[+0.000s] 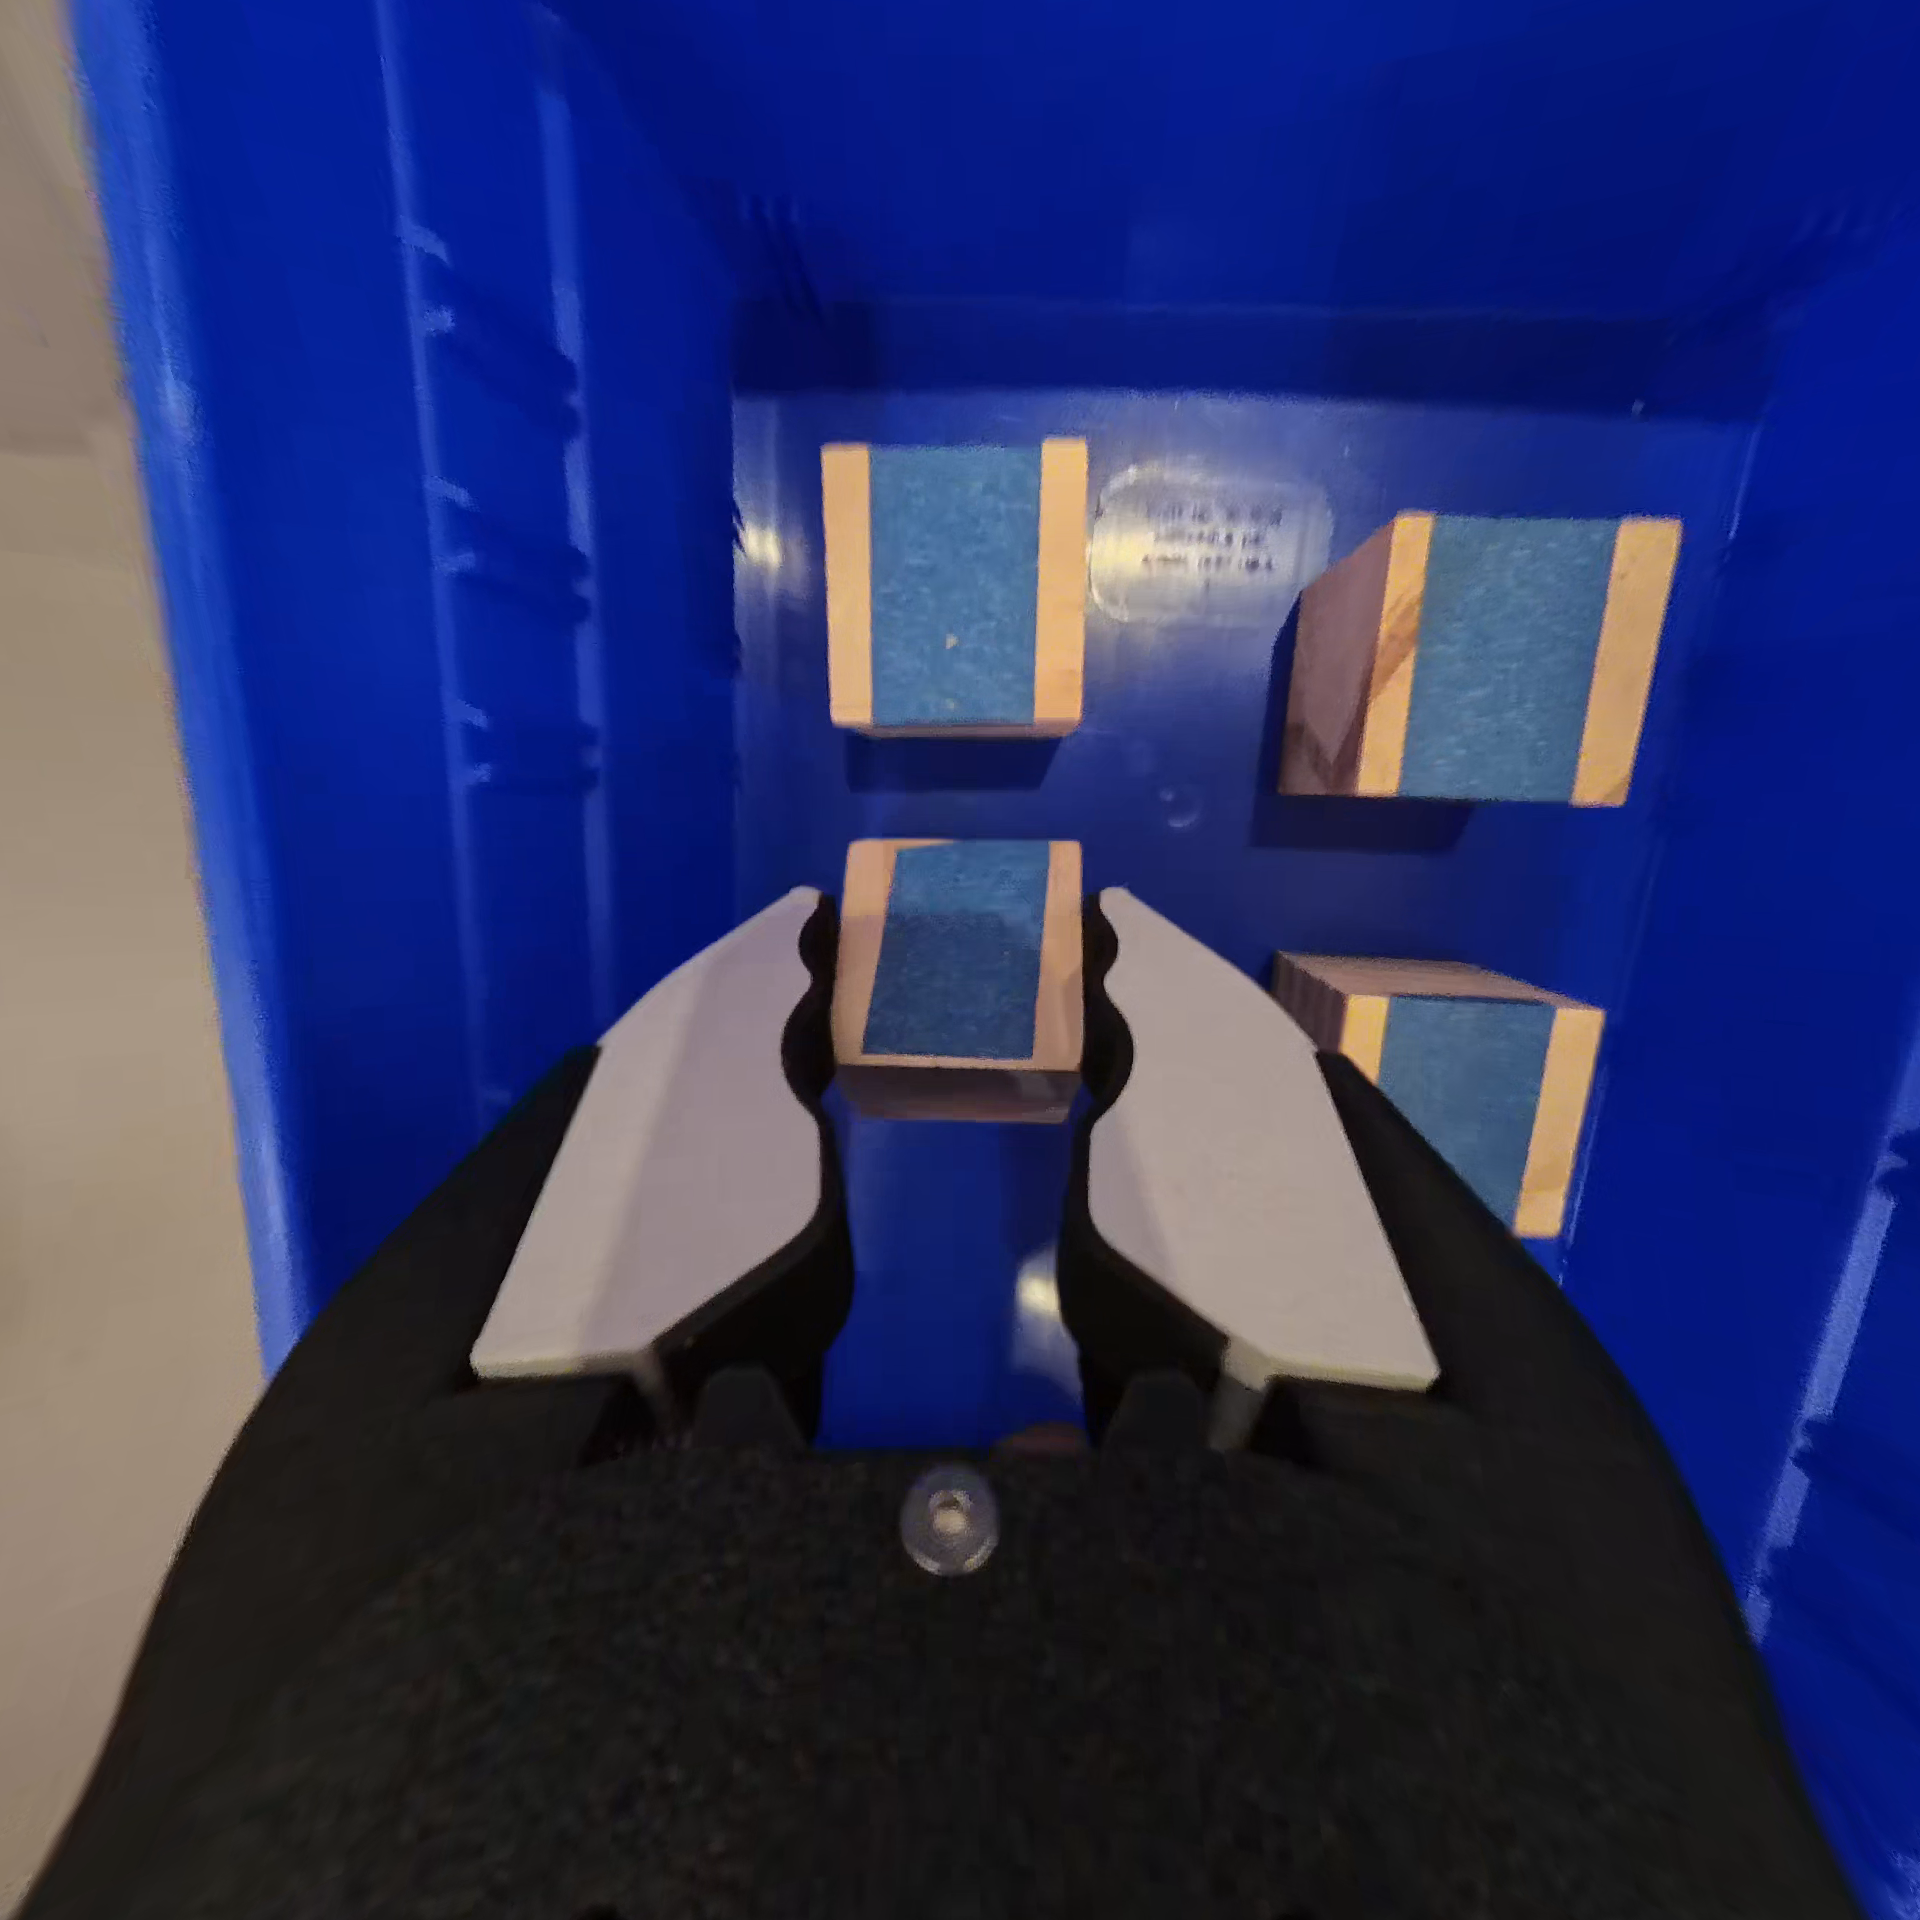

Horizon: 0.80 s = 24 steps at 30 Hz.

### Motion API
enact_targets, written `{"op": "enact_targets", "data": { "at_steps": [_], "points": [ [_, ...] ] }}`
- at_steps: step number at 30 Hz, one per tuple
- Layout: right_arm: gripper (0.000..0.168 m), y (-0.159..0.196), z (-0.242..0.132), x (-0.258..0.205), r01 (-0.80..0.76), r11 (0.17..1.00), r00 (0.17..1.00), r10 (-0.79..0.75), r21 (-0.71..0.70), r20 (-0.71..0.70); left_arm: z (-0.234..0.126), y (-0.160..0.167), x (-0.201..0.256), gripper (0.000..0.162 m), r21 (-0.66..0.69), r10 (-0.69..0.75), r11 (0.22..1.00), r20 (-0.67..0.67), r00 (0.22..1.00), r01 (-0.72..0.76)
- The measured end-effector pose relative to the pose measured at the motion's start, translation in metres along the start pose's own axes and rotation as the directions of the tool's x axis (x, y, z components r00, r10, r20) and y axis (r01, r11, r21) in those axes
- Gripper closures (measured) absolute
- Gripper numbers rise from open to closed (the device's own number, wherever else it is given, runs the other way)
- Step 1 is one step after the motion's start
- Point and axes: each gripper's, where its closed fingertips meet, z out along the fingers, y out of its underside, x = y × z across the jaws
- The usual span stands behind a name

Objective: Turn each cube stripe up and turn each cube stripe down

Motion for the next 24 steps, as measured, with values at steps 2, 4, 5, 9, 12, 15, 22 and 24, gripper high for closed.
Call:
{"op": "enact_targets", "data": {
  "at_steps": [2, 4, 5, 9, 12, 15, 22, 24],
  "points": [
    [0.123, -0.009, -0.002, -0.002, -0.008, 0.996, 1.000, 0.006, 0.087, 0.027, 0.000, -0.001, 0.000, 0.106, 0.003, 0.000, 1.000, -0.002, 1.000, 0.000],
    [0.123, -0.010, -0.001, -0.003, -0.028, 0.992, 0.998, 0.021, 0.122, 0.060, 0.000, 0.001, 0.000, 0.106, -0.004, -0.002, 1.000, -0.003, 1.000, 0.002],
    [0.123, -0.009, 0.000, -0.002, -0.028, 0.991, 0.998, 0.020, 0.131, 0.060, 0.001, 0.001, 0.001, 0.106, -0.003, -0.001, 1.000, -0.004, 1.000, 0.001],
    [0.122, 0.008, 0.006, 0.000, -0.033, 0.995, 0.998, 0.028, 0.093, 0.059, 0.001, 0.002, 0.001, 0.106, -0.008, 0.002, 1.000, -0.005, 1.000, -0.002],
    [0.109, 0.015, 0.001, -0.004, -0.021, 0.997, 0.996, 0.015, 0.072, 0.090, 0.001, 0.002, 0.001, 0.106, -0.009, -0.001, 1.000, -0.008, 1.000, 0.001],
    [0.107, -0.002, -0.042, -0.008, -0.003, 0.982, 0.995, -0.016, 0.188, 0.099, 0.001, 0.002, 0.001, 0.106, -0.009, -0.001, 1.000, -0.007, 1.000, 0.001],
    [0.114, -0.019, -0.225, -0.088, 0.014, 0.639, 0.947, -0.254, 0.769, 0.195, 0.001, 0.002, 0.001, 0.106, -0.008, -0.018, 1.000, -0.011, 1.000, 0.018],
    [0.117, 0.011, -0.233, -0.138, -0.018, 0.540, 0.893, -0.371, 0.842, 0.257, 0.002, 0.002, 0.001, 0.106, -0.011, -0.018, 1.000, -0.011, 1.000, 0.018]
  ]
}}
